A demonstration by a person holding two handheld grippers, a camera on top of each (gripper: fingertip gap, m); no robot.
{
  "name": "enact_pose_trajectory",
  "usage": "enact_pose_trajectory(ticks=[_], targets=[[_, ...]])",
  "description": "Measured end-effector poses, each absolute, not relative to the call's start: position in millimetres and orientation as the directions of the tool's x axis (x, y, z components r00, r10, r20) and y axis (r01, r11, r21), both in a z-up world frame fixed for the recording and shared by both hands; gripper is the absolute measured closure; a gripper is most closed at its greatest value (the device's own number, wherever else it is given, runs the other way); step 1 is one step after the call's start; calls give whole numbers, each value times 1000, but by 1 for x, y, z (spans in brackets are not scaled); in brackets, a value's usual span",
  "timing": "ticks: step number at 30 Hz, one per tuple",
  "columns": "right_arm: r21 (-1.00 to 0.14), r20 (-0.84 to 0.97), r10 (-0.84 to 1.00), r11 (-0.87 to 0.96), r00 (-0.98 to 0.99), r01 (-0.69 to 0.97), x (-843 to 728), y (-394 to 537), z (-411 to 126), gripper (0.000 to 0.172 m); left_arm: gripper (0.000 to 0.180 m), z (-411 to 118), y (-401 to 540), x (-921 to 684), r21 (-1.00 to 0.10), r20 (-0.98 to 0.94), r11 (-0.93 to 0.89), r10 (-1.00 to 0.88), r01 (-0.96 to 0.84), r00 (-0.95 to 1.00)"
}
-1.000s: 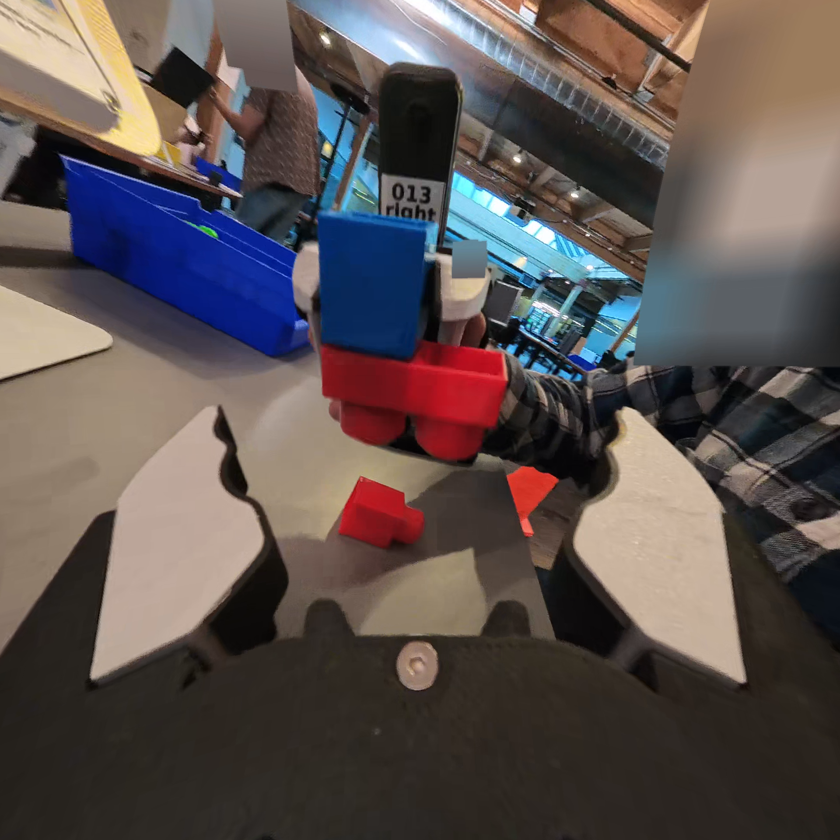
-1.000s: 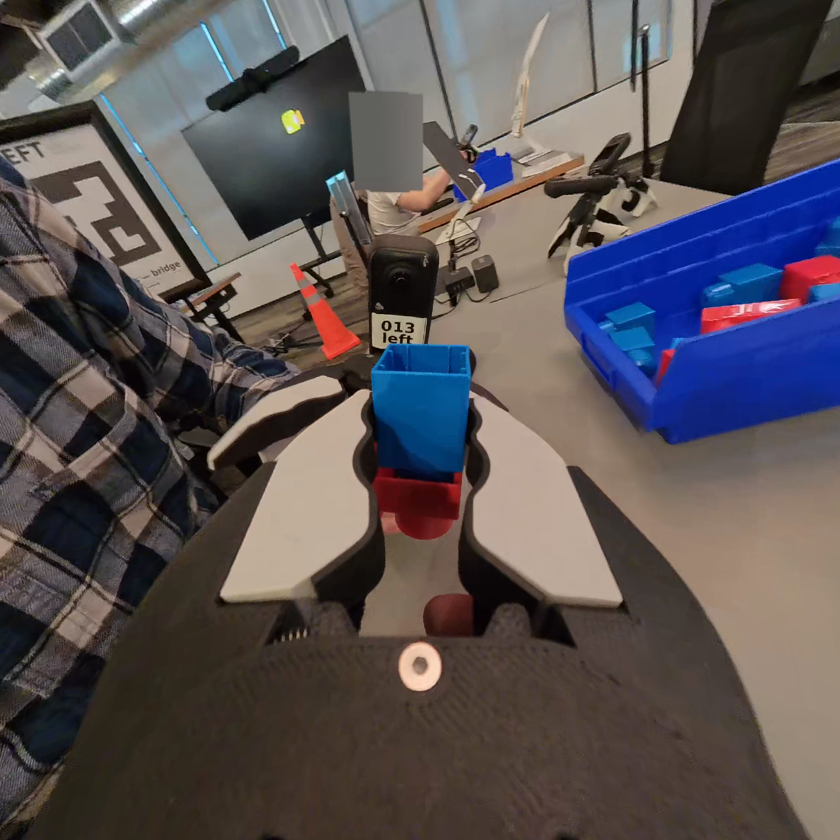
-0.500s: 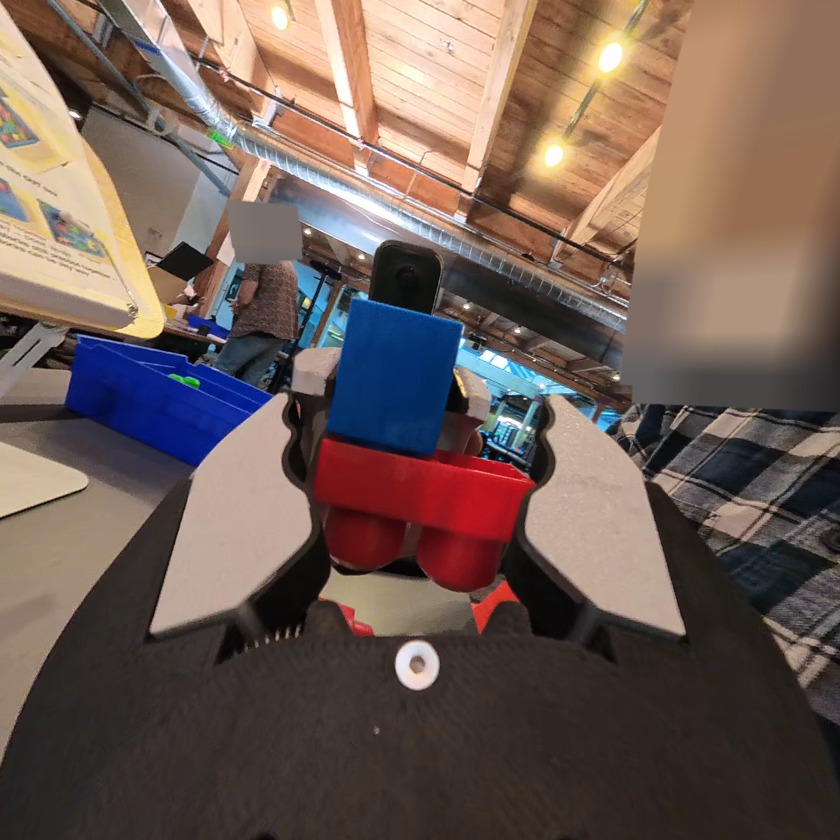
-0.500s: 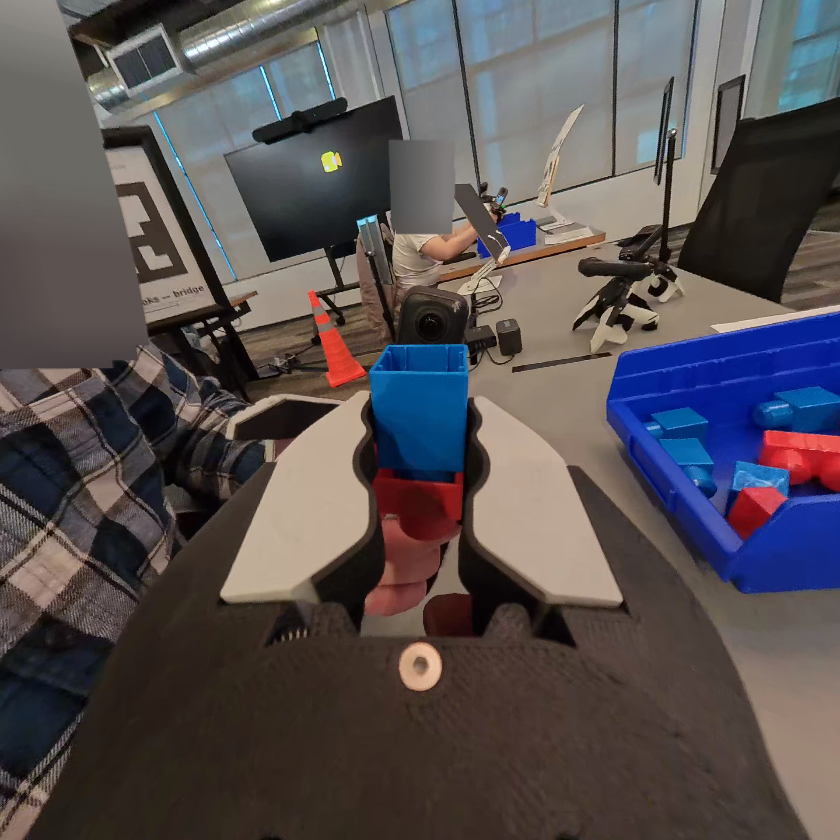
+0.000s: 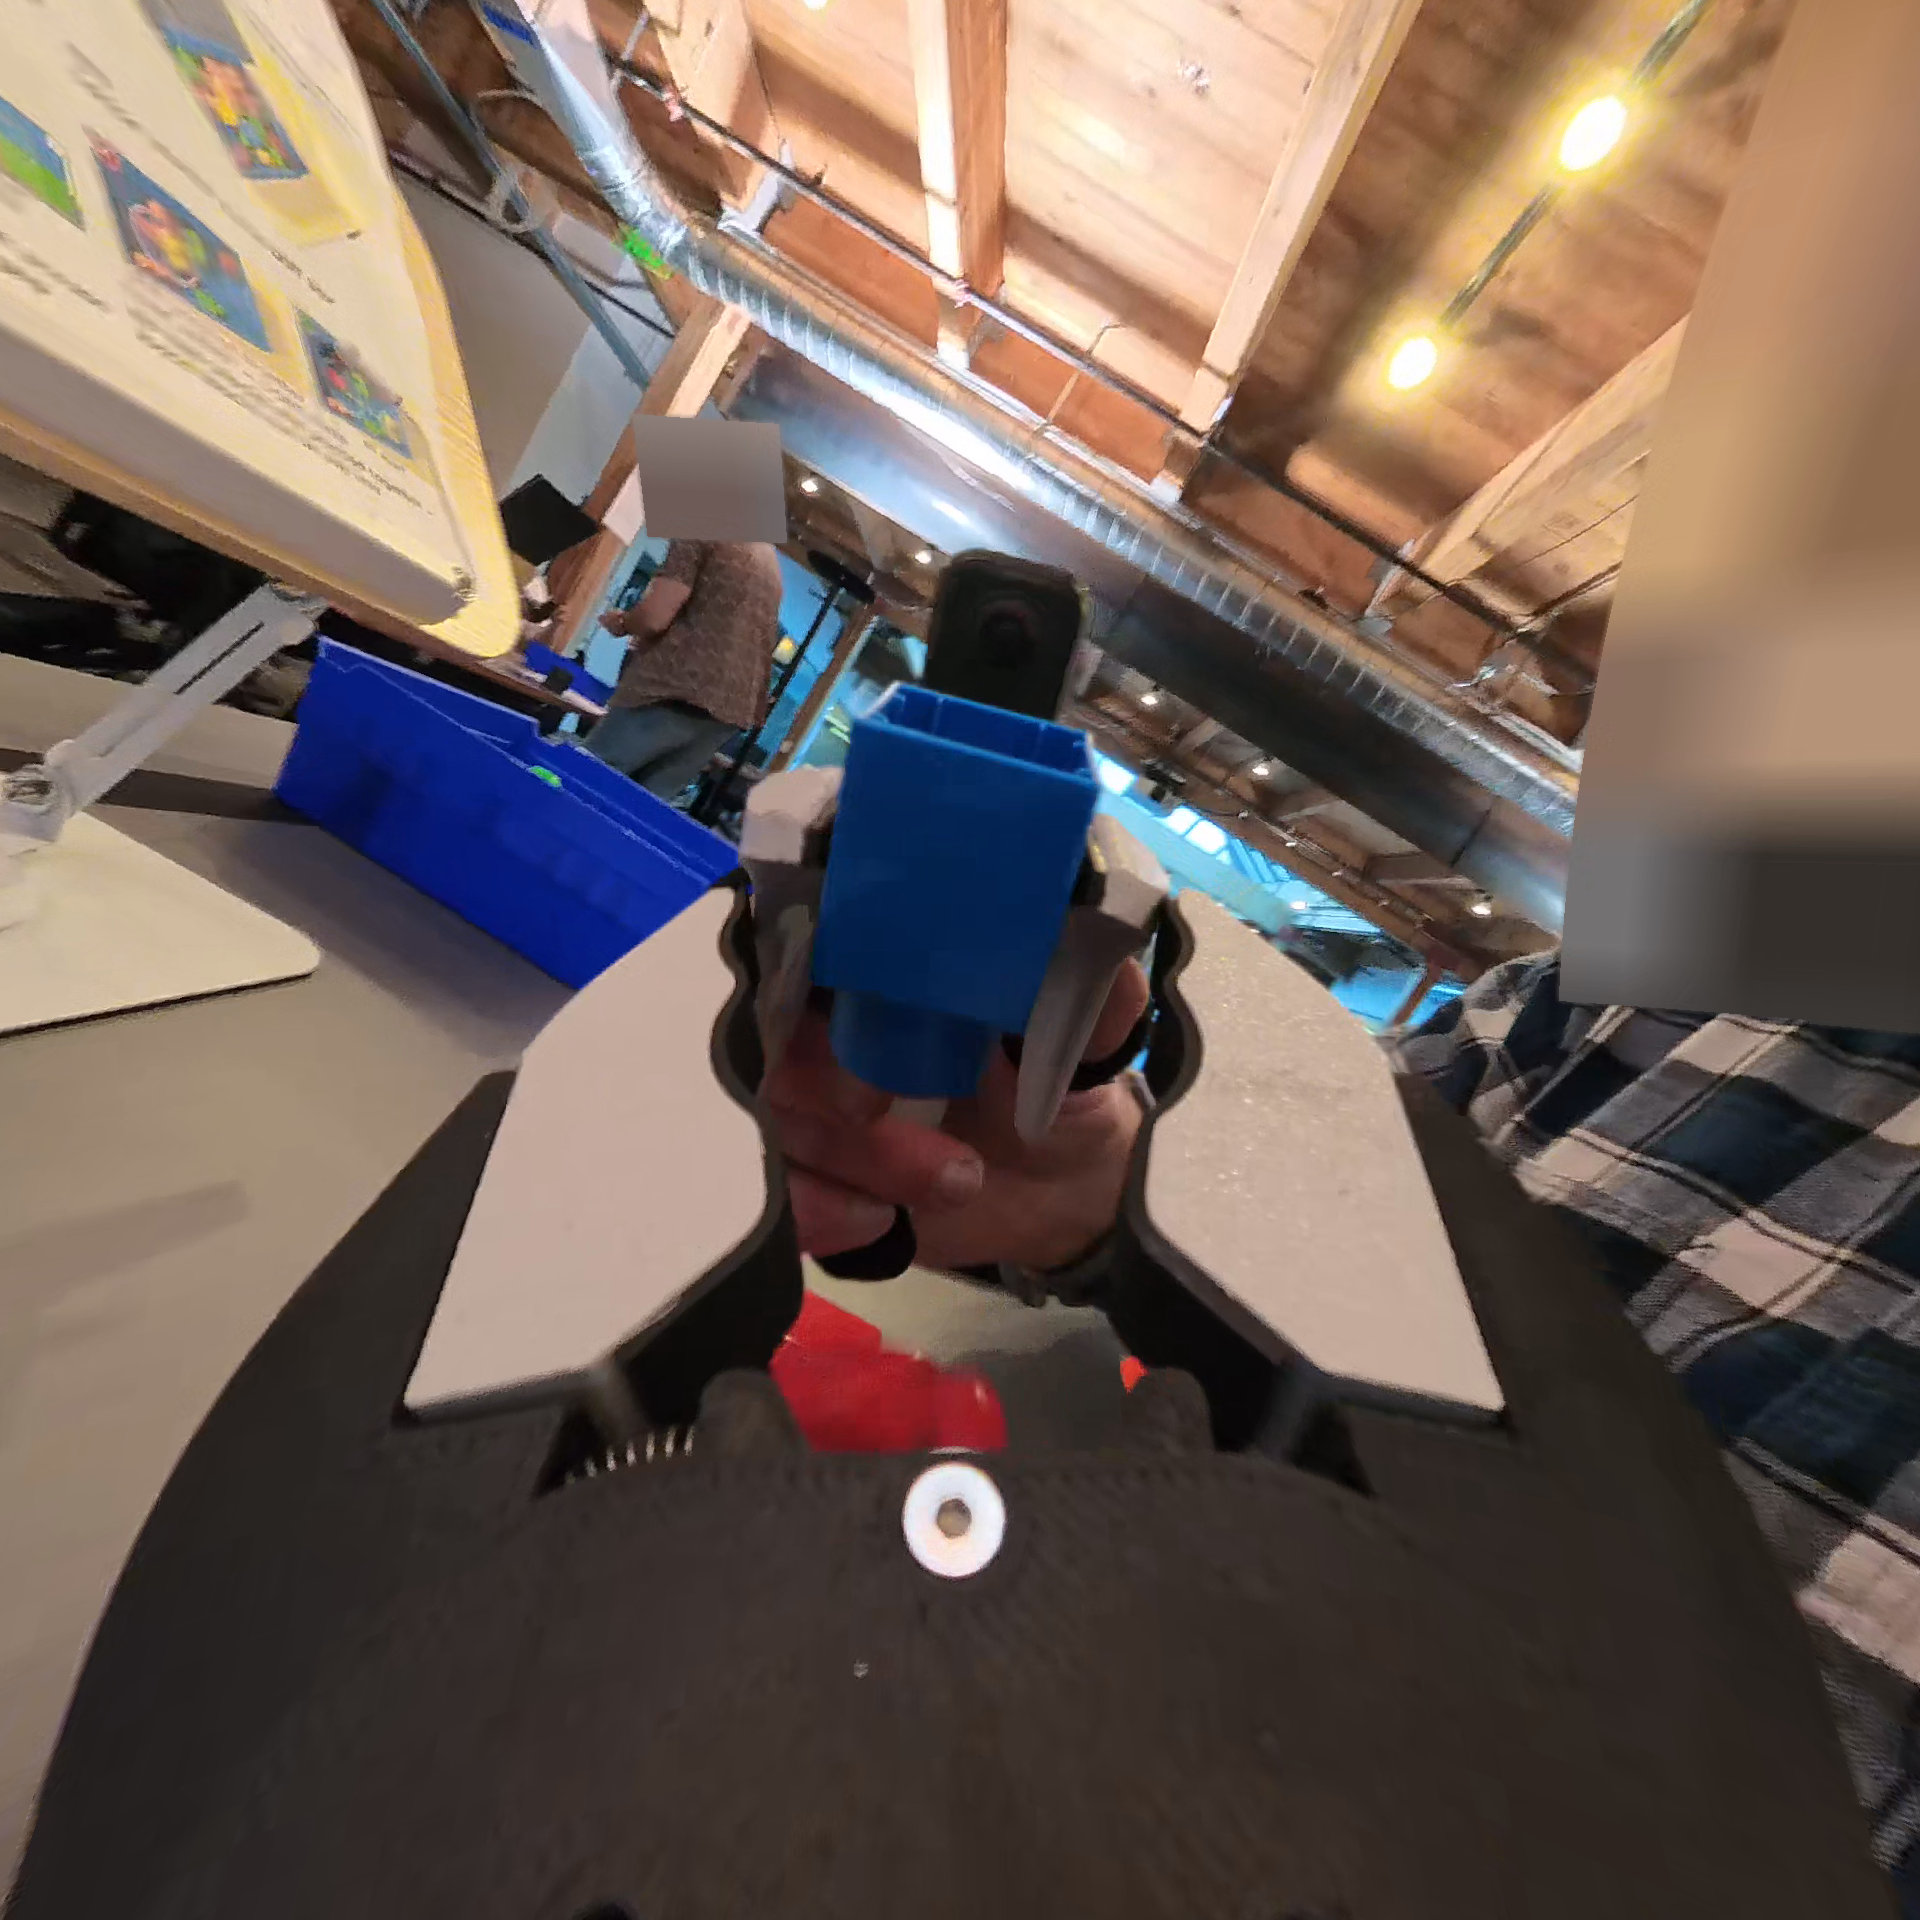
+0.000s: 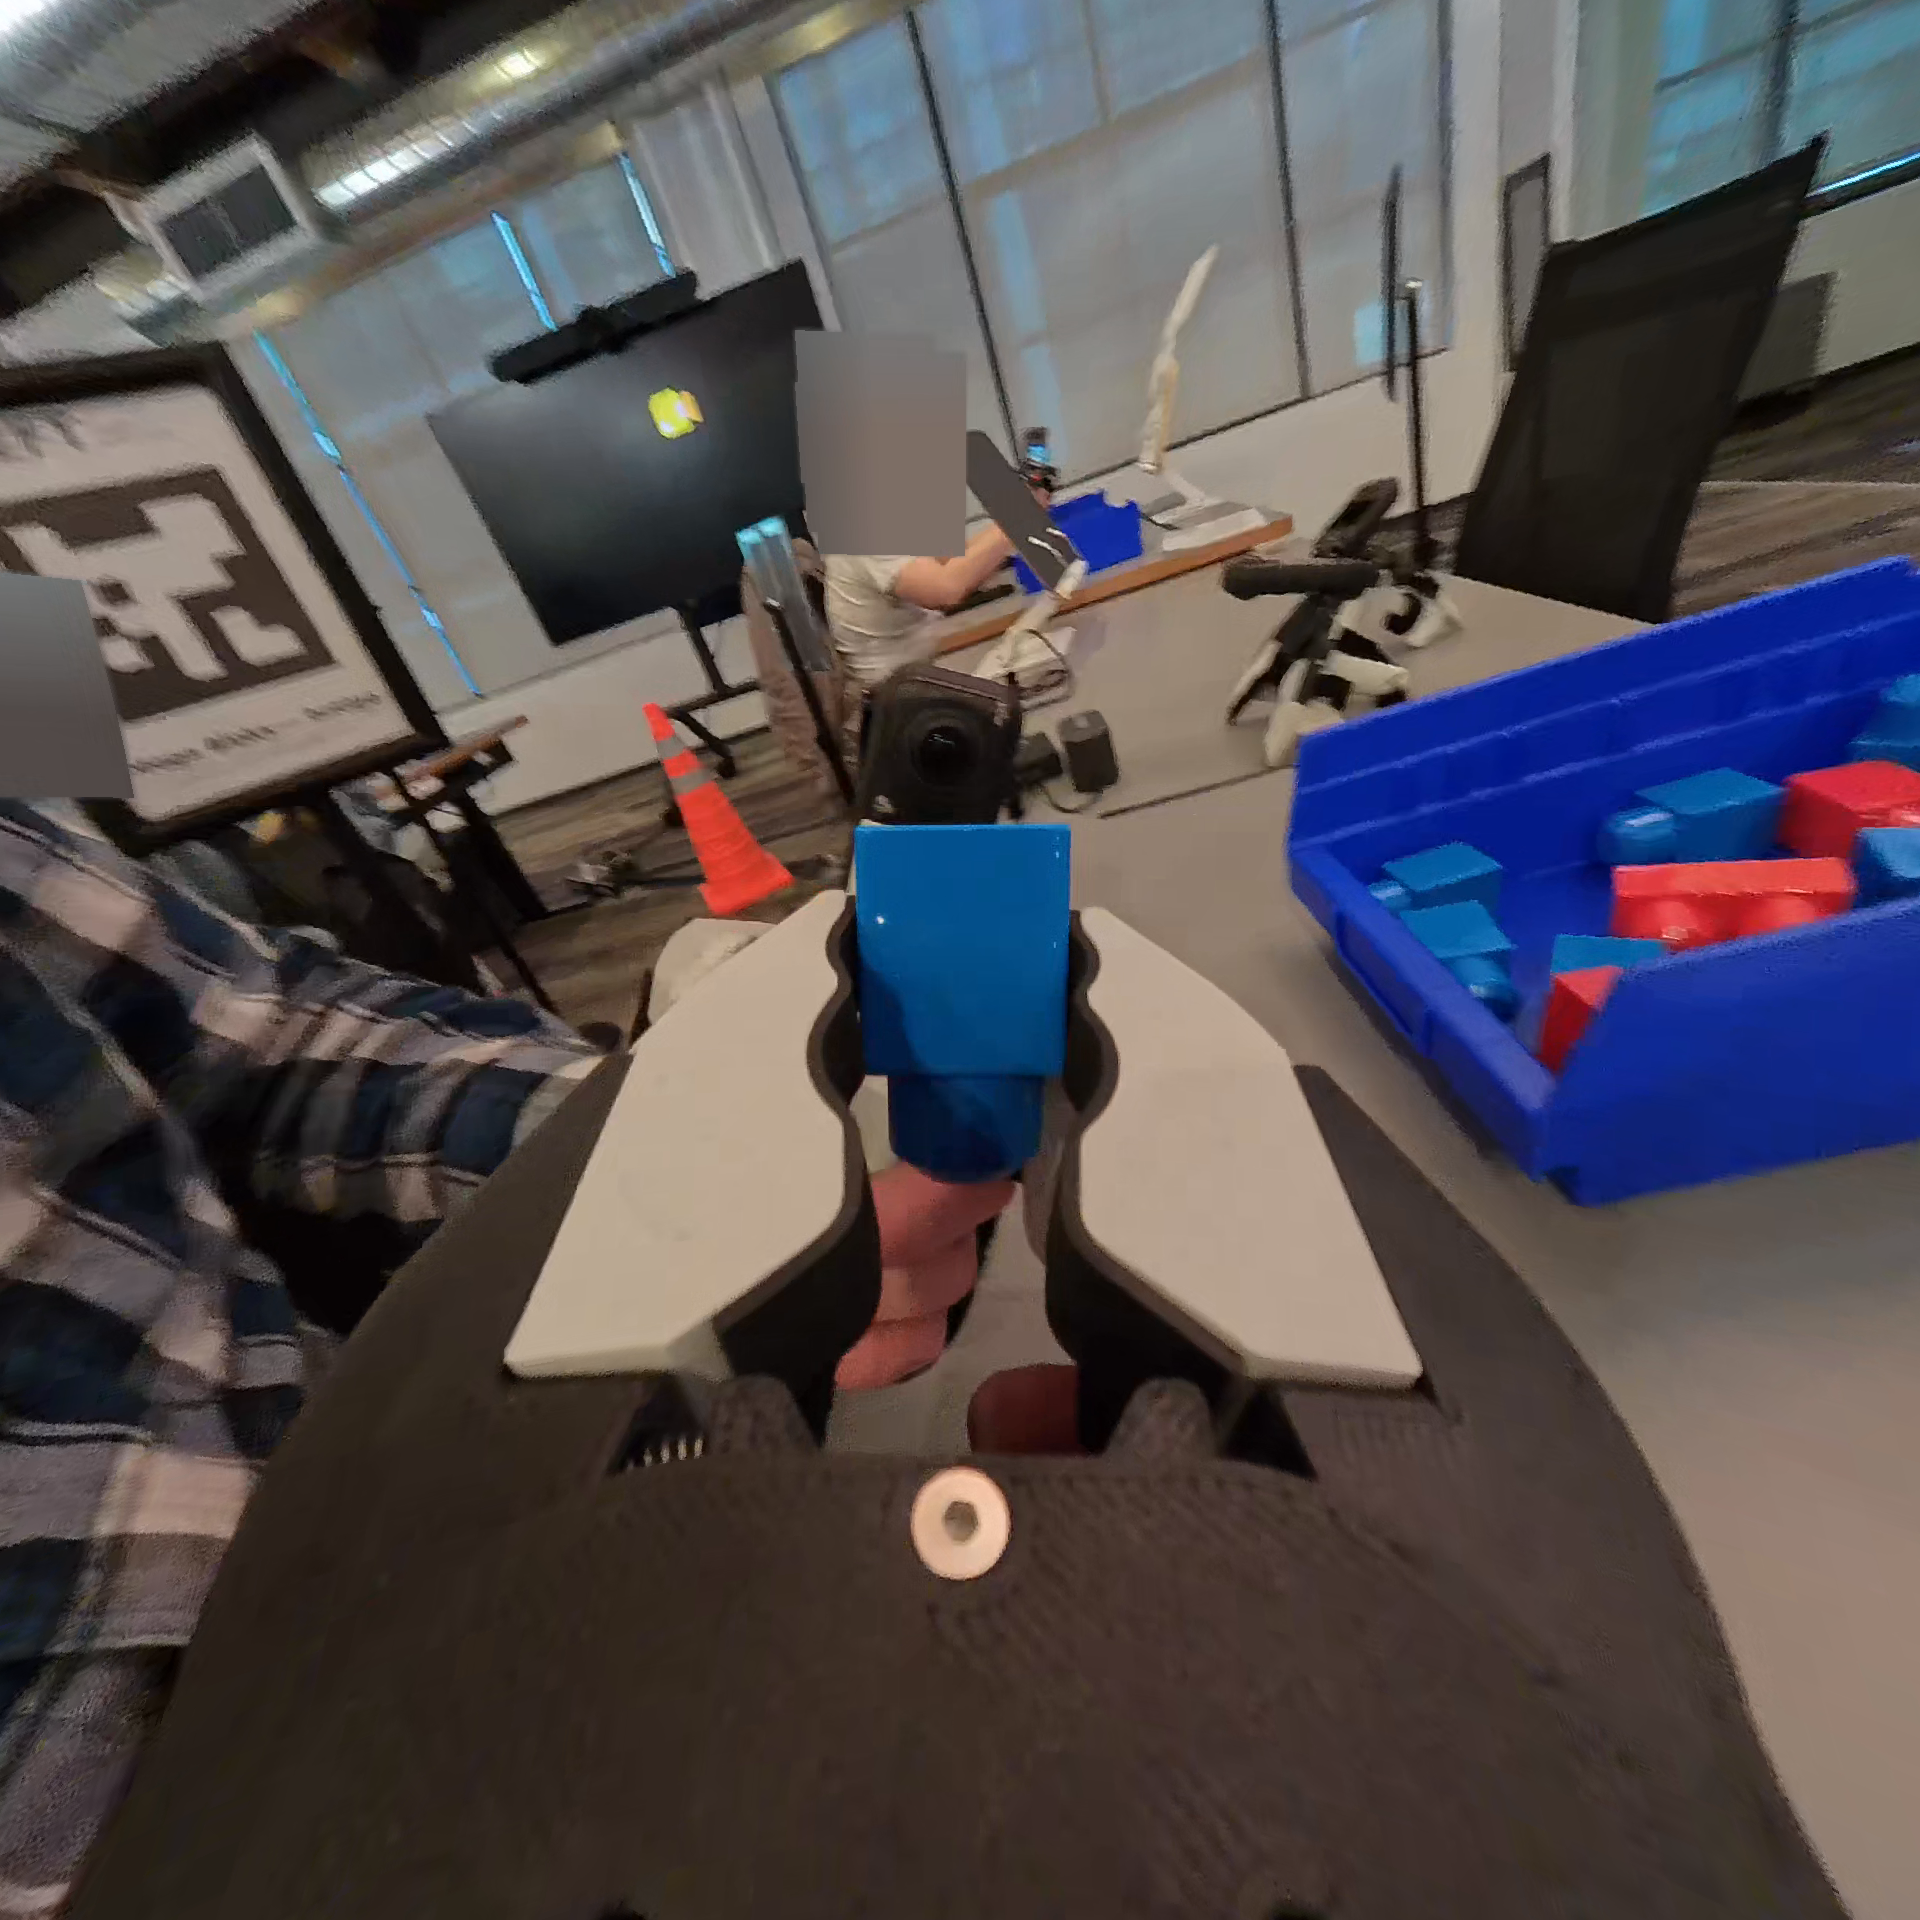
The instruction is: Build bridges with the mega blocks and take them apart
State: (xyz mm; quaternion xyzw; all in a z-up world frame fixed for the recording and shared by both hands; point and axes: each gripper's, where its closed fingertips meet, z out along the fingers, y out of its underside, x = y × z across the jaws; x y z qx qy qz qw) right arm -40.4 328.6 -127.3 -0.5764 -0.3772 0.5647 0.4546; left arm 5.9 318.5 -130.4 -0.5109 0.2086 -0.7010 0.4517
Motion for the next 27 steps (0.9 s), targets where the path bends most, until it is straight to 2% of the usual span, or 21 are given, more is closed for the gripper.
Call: enact_pose_trajectory(ticks=[4,5,10,14,16,18,21,24,27], targets=[[-925,-377,924,-371,67,-86,-37,347,-149,136,112,-155,335,5,-751,563,-528,-826,397,-32],[-928,-367,927,-360,76,-90,-36,351,-155,136,121,-161,336,5,-771,543,-505,-840,388,-12],[-931,-365,929,-363,54,-45,-35,353,-169,135,116,-177,342,4,-746,573,-513,-820,426,16],[-905,-417,909,-414,6,-94,-26,356,-154,135,147,-173,343,1,-750,554,-511,-832,421,-24],[-910,-413,911,-411,15,-59,-22,357,-154,135,150,-171,344,1,-743,554,-515,-832,427,-39],[-920,-388,920,-390,61,35,-10,361,-157,135,136,-176,345,1,-767,562,-517,-827,381,8],[-881,-269,959,-281,87,380,13,359,-190,136,120,-179,346,-12,-838,513,-457,-846,297,146],[-708,-114,993,-109,40,698,29,354,-236,135,117,-189,340,-20,-904,426,-400,-870,148,248],[-515,-67,996,14,-56,857,33,343,-274,135,113,-199,331,-23,-931,358,-364,-888,35,290]])
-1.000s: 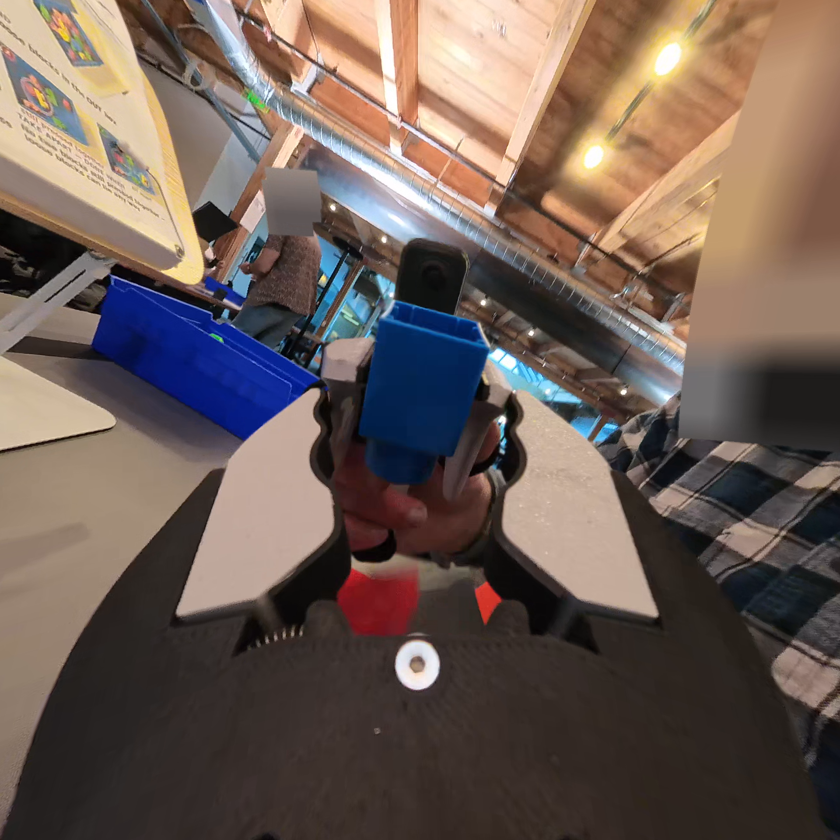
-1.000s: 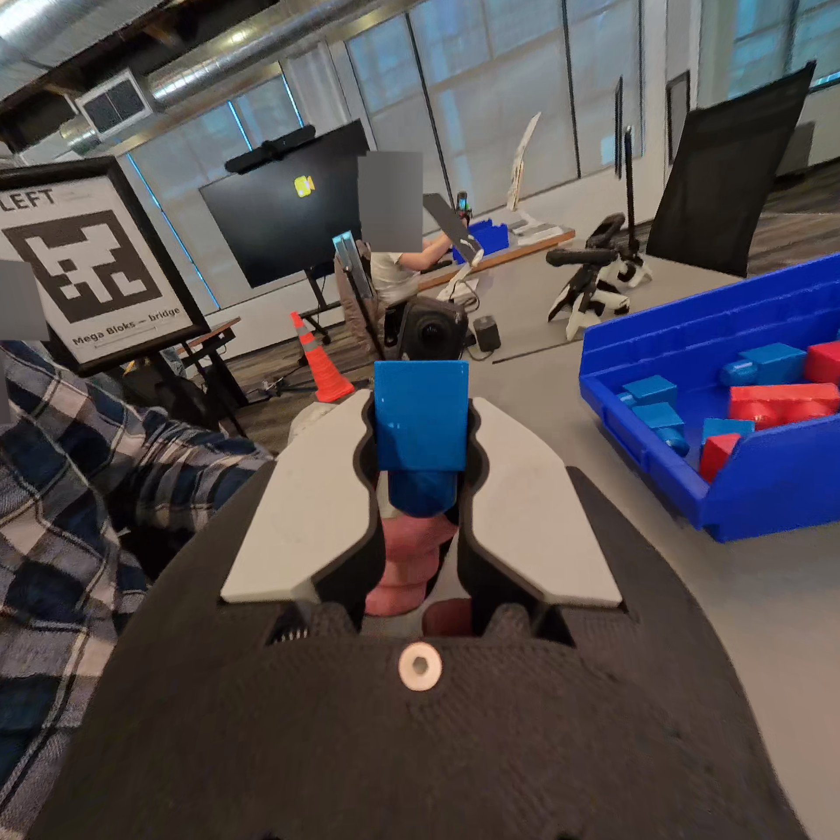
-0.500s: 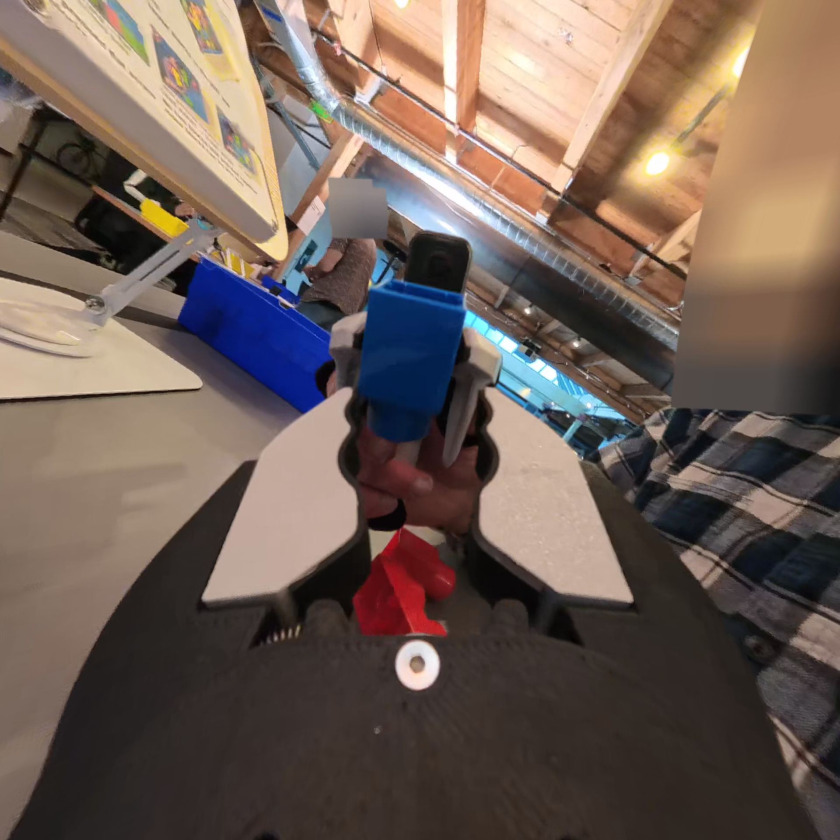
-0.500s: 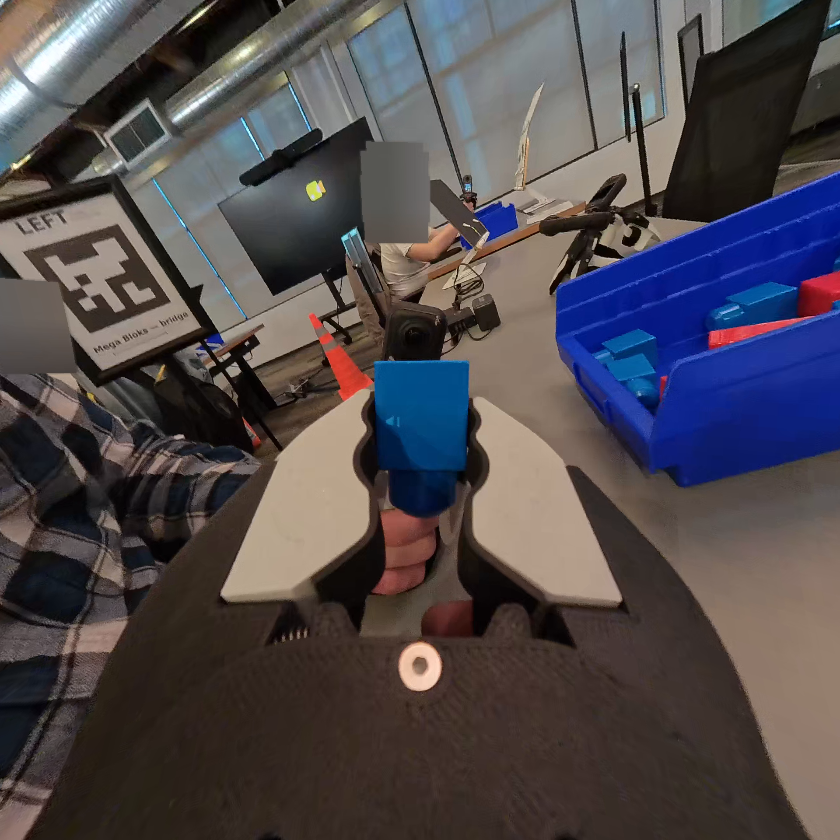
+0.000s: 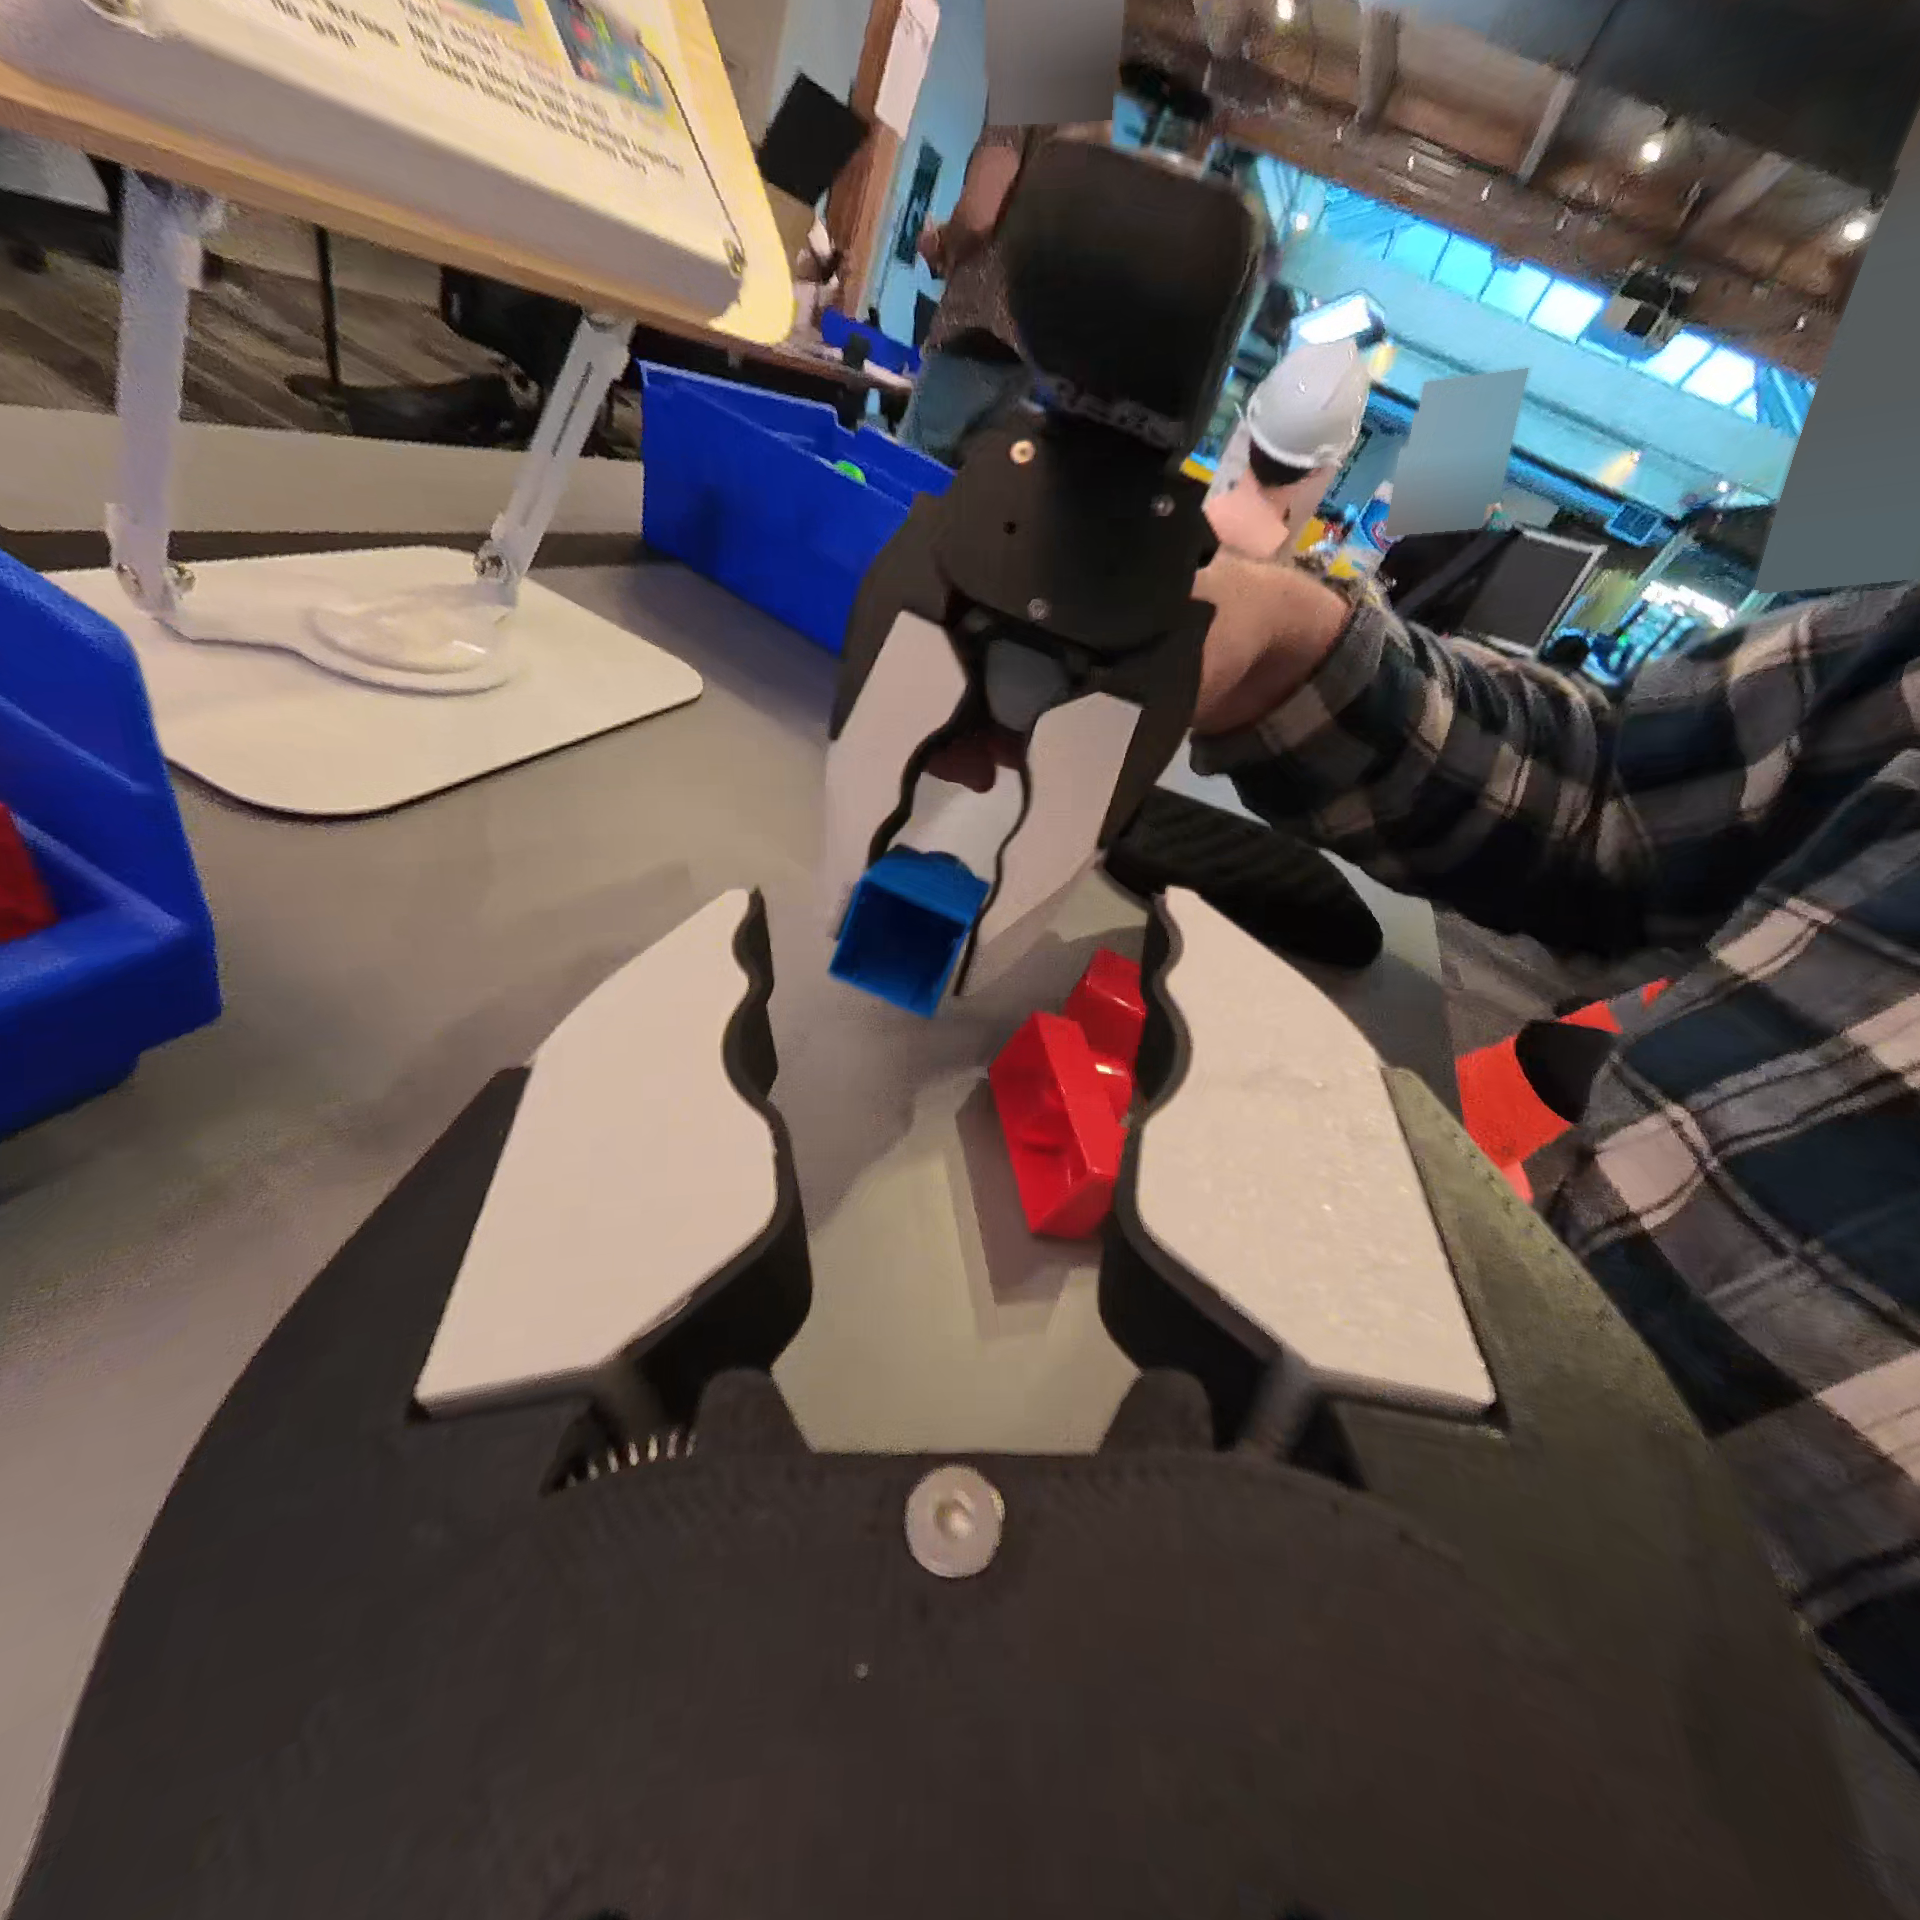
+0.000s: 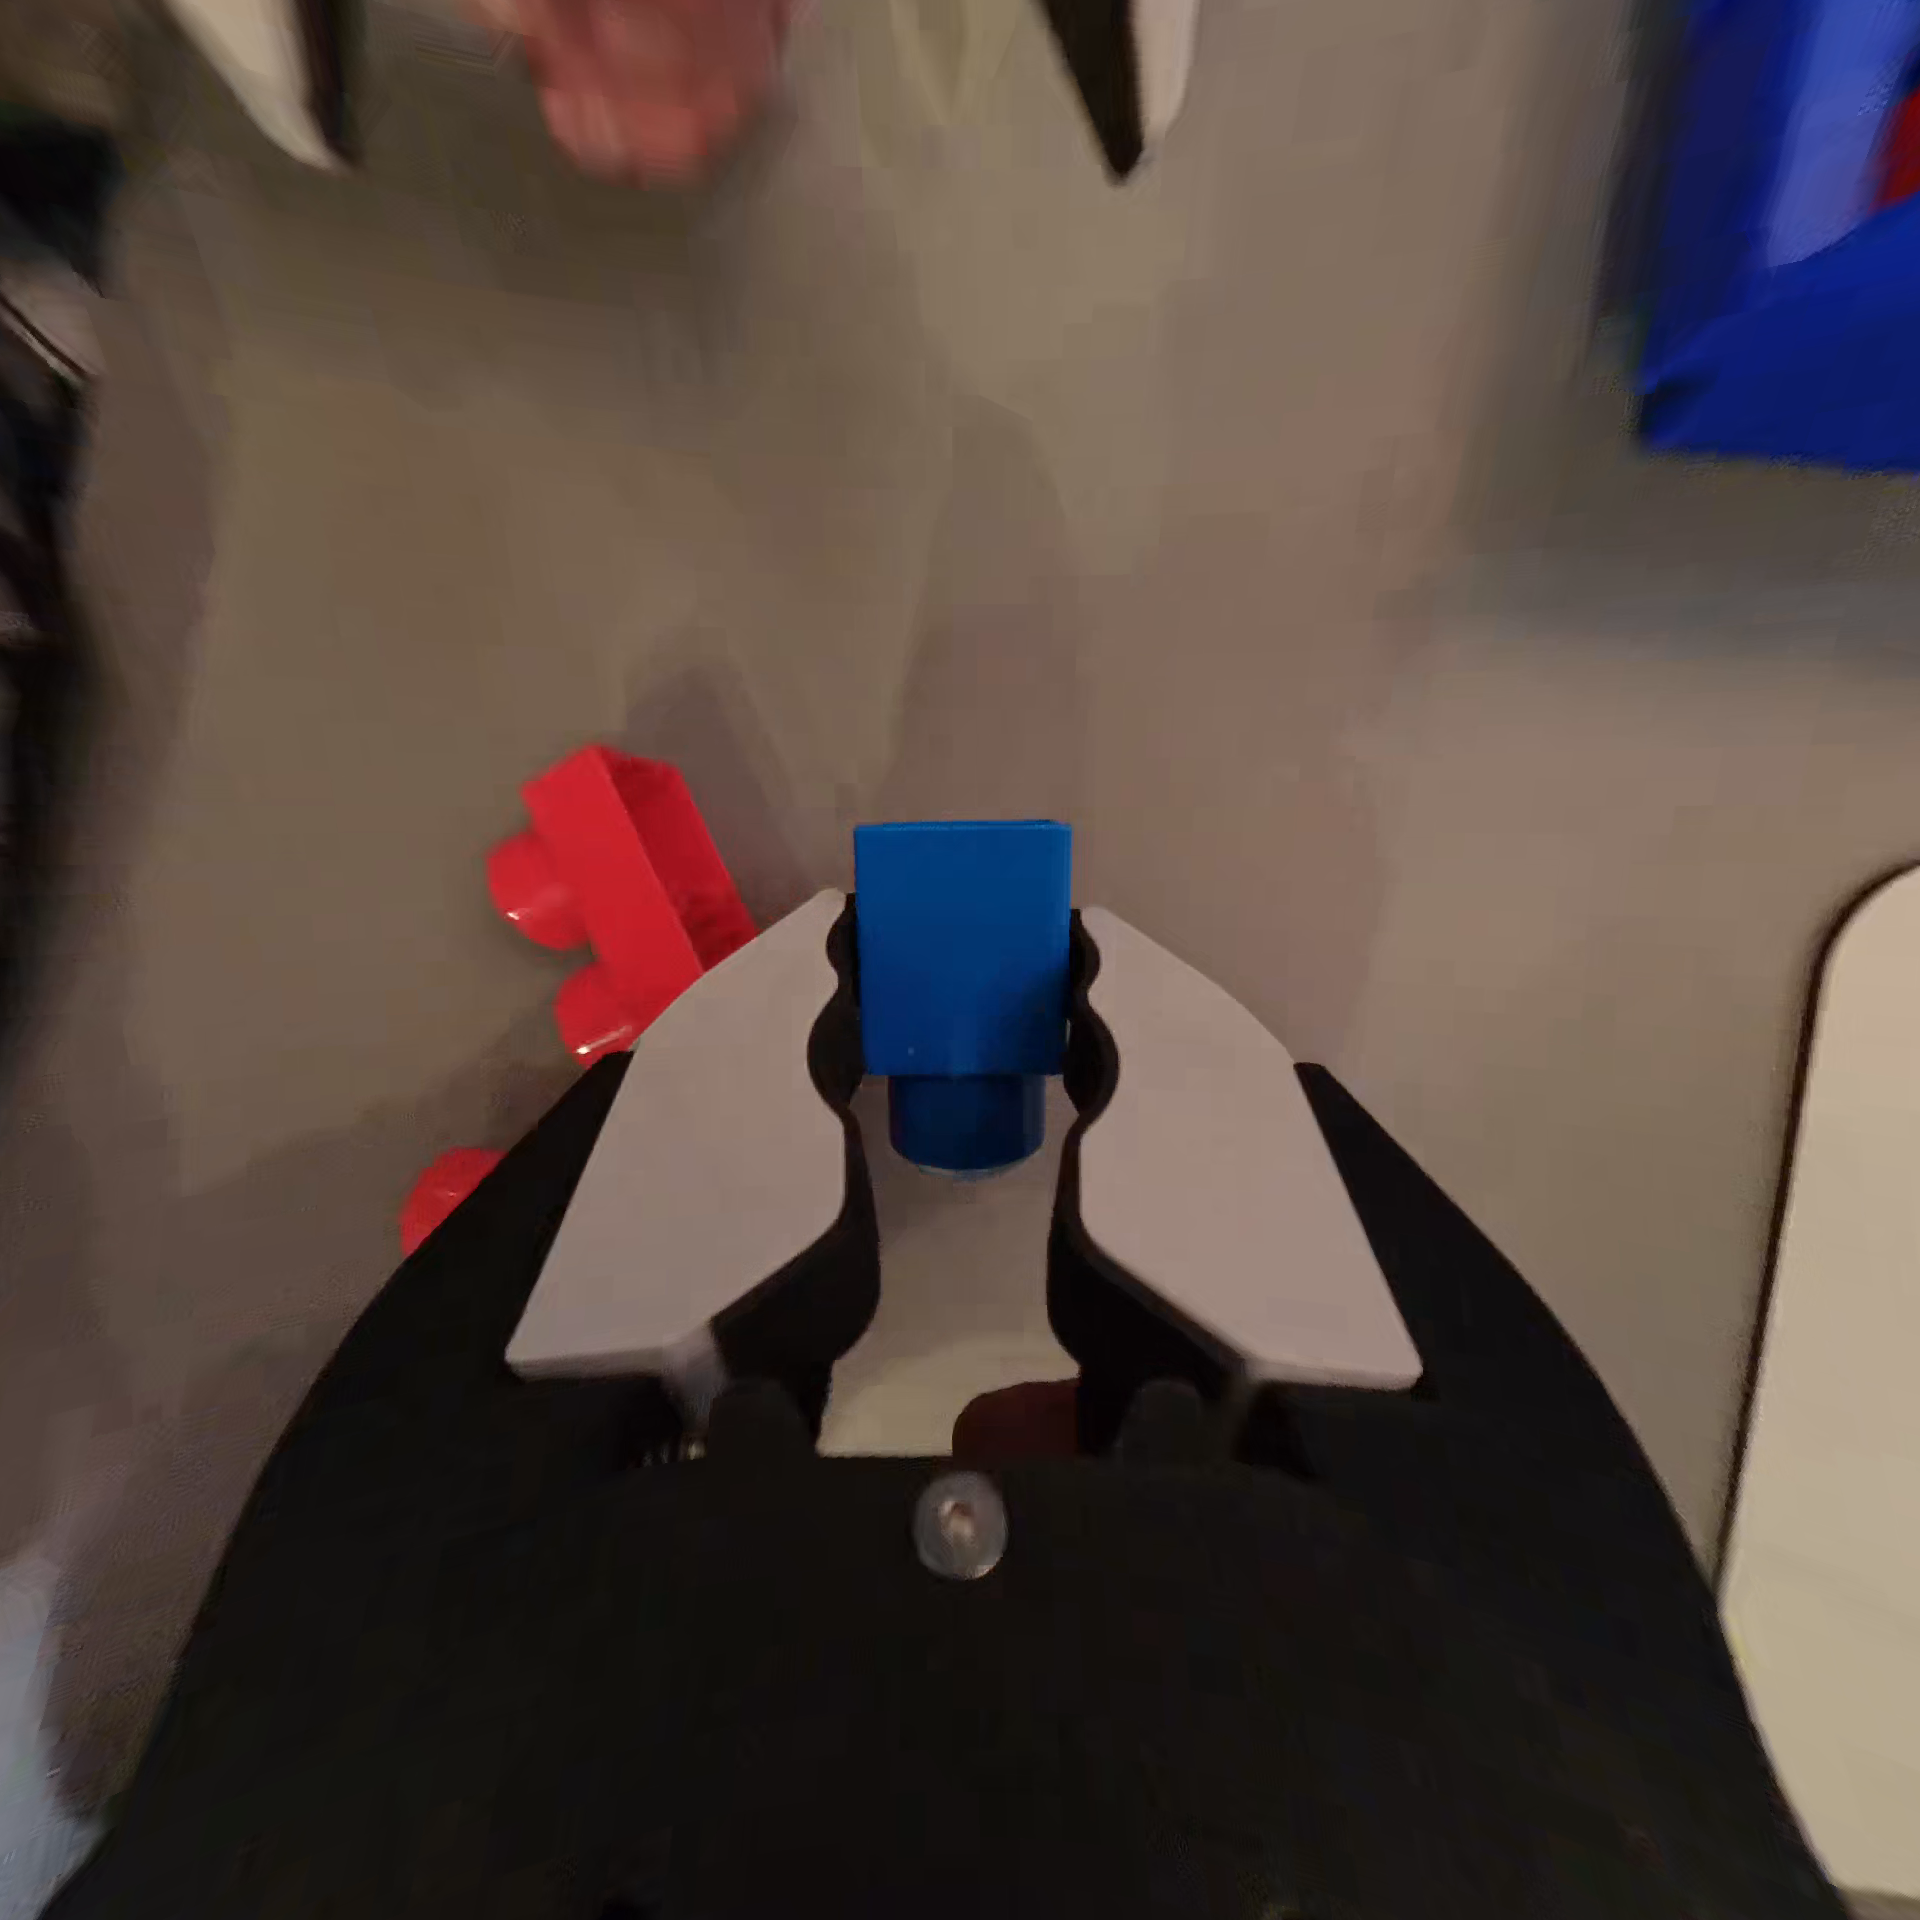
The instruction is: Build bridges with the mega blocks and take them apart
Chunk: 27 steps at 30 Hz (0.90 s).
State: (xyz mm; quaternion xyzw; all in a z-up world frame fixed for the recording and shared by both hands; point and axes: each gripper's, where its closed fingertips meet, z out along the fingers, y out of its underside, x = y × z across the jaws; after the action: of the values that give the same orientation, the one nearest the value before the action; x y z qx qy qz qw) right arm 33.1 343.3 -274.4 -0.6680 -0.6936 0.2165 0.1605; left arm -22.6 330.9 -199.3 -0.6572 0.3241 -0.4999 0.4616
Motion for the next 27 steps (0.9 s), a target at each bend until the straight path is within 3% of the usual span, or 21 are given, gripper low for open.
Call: enact_pose_trajectory(ticks=[4,7,9,12,16,21,27], targets=[[-341,-15,988,139,-153,930,30,334,-305,135,108,-209,324,-24,-930,338,-366,-891,-38,304],[-358,-39,987,131,-155,924,20,328,-312,134,107,-214,321,-24,-929,337,-368,-890,-46,308],[-364,-6,992,115,-125,924,22,333,-306,118,103,-216,319,-23,-924,343,-378,-887,-59,310],[-443,44,999,47,-30,895,37,334,-274,109,102,-215,311,-20,-923,329,-373,-895,-99,301],[-470,16,999,-37,51,882,85,296,-255,118,103,-216,301,-18,-922,291,-347,-913,-170,286],[-482,-51,957,-275,287,832,104,272,-276,152,103,-225,296,-15,-907,322,-378,-906,-183,275],[-491,33,950,-254,310,833,109,282,-280,168,104,-224,291,-19,-914,329,-375,-908,-156,258]])
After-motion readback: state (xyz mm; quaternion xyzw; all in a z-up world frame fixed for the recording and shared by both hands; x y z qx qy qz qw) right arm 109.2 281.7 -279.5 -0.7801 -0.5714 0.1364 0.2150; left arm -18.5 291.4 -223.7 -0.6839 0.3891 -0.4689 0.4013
